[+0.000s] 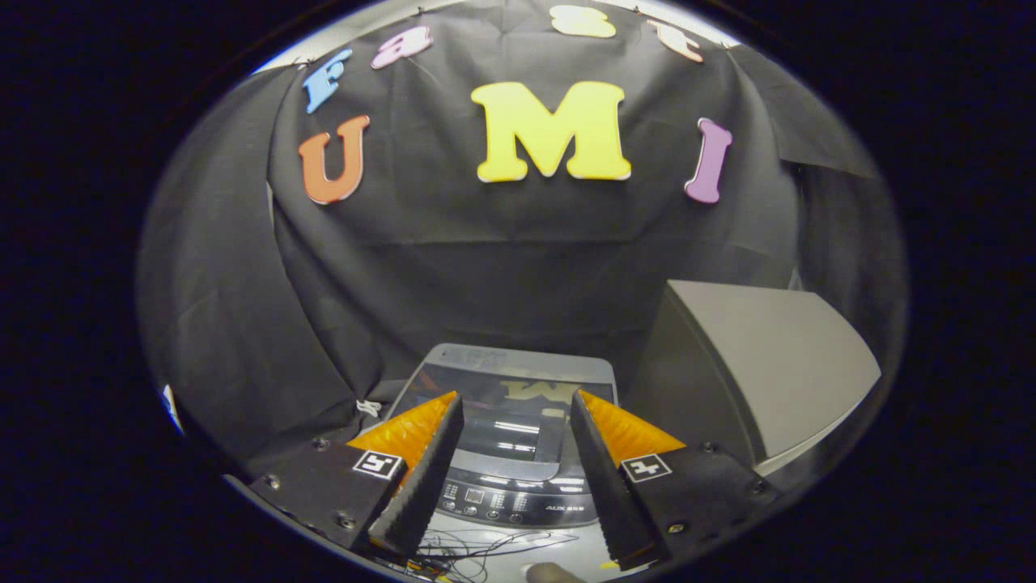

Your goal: Put the clothes into the washing machine and then close the washing machine lid.

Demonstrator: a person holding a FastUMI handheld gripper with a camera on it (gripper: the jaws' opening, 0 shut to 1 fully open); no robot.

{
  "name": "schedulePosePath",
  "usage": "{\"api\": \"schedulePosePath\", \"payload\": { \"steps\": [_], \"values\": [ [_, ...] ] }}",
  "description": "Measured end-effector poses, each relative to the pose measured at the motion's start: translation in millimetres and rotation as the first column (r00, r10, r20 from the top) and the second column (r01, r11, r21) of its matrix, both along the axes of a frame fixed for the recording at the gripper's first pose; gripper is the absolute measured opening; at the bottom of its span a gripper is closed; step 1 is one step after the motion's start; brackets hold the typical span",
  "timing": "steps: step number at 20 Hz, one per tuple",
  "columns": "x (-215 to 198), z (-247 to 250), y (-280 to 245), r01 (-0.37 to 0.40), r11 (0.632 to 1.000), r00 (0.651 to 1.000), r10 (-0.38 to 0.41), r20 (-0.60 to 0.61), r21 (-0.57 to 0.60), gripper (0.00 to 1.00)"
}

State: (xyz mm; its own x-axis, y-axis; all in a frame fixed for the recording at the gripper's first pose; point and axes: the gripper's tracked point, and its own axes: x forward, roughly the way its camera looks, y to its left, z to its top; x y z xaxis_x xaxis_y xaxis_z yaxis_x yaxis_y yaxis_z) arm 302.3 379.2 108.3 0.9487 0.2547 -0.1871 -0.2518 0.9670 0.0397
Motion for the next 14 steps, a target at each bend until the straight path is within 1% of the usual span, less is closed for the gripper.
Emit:
{"api": "schedulePosePath", "payload": {
  "steps": [3, 4, 6, 8, 10, 14],
  "values": [
    [-48.5, 22.6, -27.5, -0.005, 1.000, 0.994, 0.003, 0.112, 0.022, 0.84],
    [-67.0, 29.1, -40.6, 0.004, 1.000, 0.989, -0.009, 0.146, 0.031, 0.85],
    [-97.5, 34.2, -69.0, 0.031, 0.998, 0.979, -0.043, 0.198, 0.059, 1.00],
    [-133.2, 37.3, -98.5, 0.054, 0.995, 0.973, -0.072, 0.219, 0.084, 1.00],
    [-158.0, 41.1, -131.6, 0.087, 0.990, 0.964, -0.111, 0.240, 0.109, 1.00],
    [-196.1, 26.1, -196.6, 0.141, 0.981, 0.956, -0.169, 0.239, 0.130, 1.00]
  ]
}}
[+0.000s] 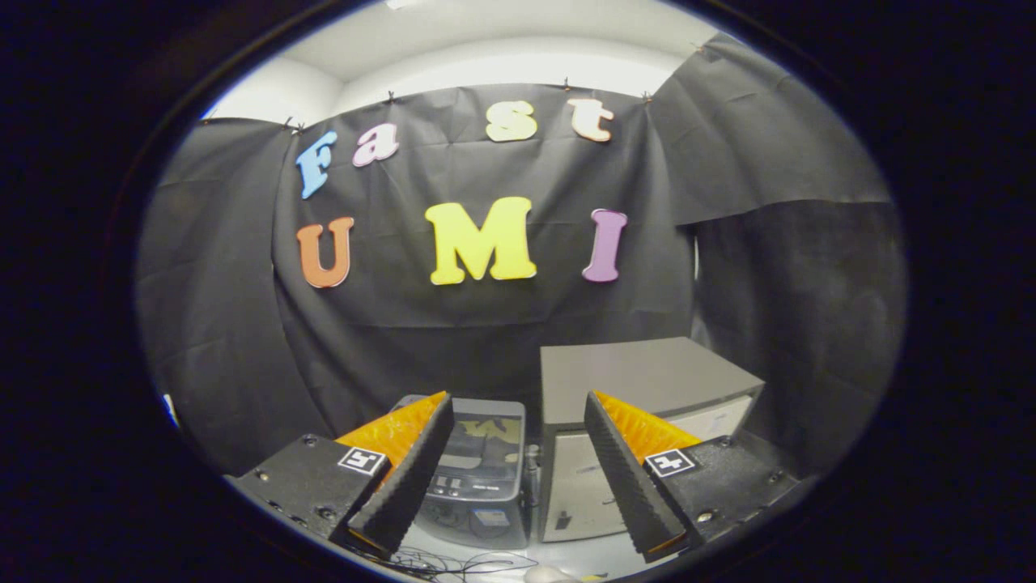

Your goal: Put the clothes into the washing machine and then close the washing machine lid.

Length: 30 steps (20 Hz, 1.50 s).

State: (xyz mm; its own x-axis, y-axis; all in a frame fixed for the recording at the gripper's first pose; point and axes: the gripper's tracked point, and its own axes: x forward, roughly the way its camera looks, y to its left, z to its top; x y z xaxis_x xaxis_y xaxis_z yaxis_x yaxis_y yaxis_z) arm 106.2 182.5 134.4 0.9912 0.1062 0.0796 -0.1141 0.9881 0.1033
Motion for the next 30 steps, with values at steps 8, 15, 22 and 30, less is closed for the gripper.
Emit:
{"api": "schedulePosePath", "payload": {
  "steps": [8, 15, 22, 30],
  "values": [
    [-45.0, -57.1, -124.7, 0.091, 0.996, 0.995, -0.091, -0.047, 0.011, 1.00],
    [-72.1, -110.8, -205.5, 0.090, 0.996, 0.992, -0.089, -0.087, 0.001, 1.00],
    [-108.8, -153.1, -256.4, 0.092, 0.993, 0.989, -0.101, -0.104, -0.079, 1.00],
    [-144.5, -165.0, -254.7, 0.036, 0.996, 0.990, -0.047, -0.135, -0.087, 1.00]
  ]
}}
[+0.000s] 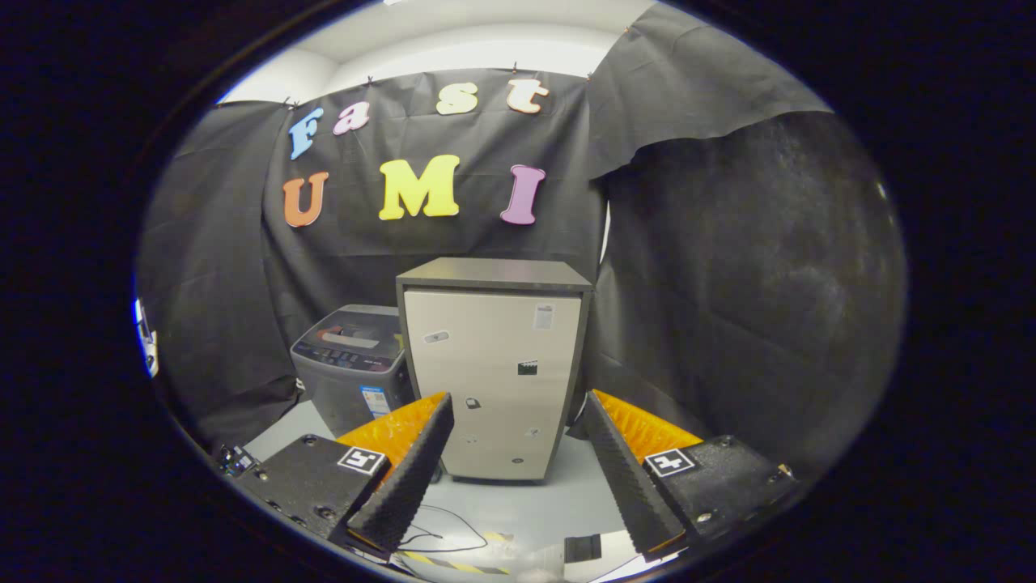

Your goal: Put the clothes into the washing machine and then close the washing machine lid.

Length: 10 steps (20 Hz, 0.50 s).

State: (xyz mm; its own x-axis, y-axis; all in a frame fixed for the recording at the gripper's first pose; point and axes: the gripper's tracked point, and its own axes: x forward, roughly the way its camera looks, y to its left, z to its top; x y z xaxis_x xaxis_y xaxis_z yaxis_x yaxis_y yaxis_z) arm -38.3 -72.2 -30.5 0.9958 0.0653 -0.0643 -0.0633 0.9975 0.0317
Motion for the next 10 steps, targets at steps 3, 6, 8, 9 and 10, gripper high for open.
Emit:
{"api": "schedulePosePath", "payload": {
  "steps": [3, 6, 8, 9, 10],
  "values": [
    [-4.7, 3.3, -6.0, -0.006, 1.000, 1.000, 0.006, 0.012, 0.001, 1.00],
    [-9.2, 6.8, -10.7, 0.004, 1.000, 1.000, -0.004, 0.016, 0.004, 1.00],
    [-11.5, 7.5, -11.5, 0.006, 1.000, 1.000, -0.006, 0.021, 0.005, 1.00],
    [-13.5, 8.6, -11.6, 0.004, 1.000, 1.000, -0.004, 0.024, 0.006, 1.00],
    [-15.8, 10.9, -10.3, 0.000, 1.000, 1.000, -0.001, 0.029, 0.011, 1.00]
  ]
}}
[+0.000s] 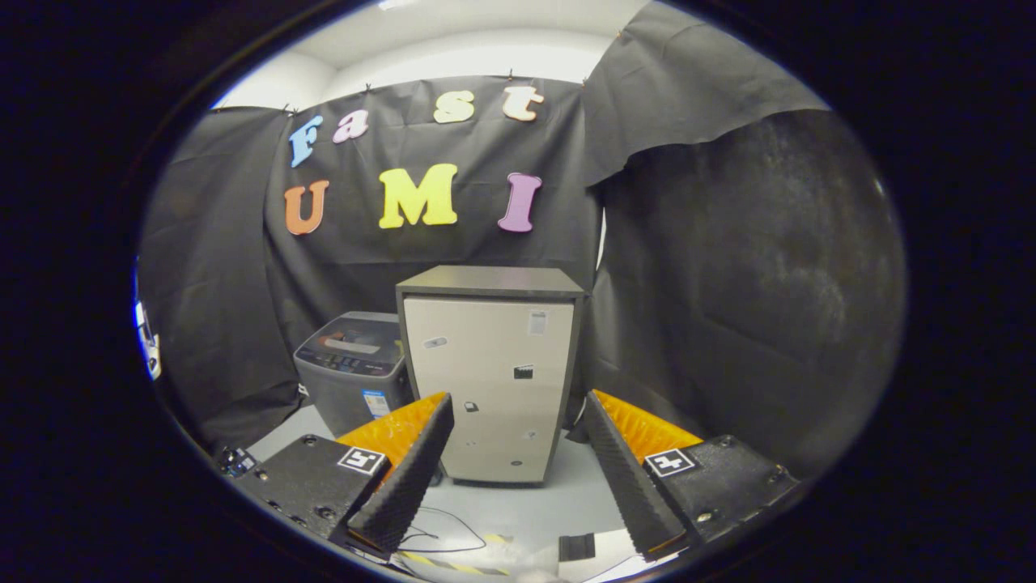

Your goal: Put the clothes into the washing machine and then close the washing machine lid.

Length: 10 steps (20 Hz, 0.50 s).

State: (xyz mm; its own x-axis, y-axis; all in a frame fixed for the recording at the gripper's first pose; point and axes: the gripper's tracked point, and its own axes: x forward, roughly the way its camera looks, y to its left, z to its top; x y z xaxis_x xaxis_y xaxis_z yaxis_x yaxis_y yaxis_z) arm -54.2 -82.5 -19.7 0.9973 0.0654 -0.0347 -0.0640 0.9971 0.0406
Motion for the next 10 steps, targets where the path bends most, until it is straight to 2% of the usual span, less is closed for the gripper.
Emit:
{"api": "schedulePosePath", "payload": {
  "steps": [10],
  "values": [
    [-8.8, 9.2, 6.8, -0.004, 0.999, 1.000, 0.005, 0.029, -0.046, 1.00]
  ]
}}
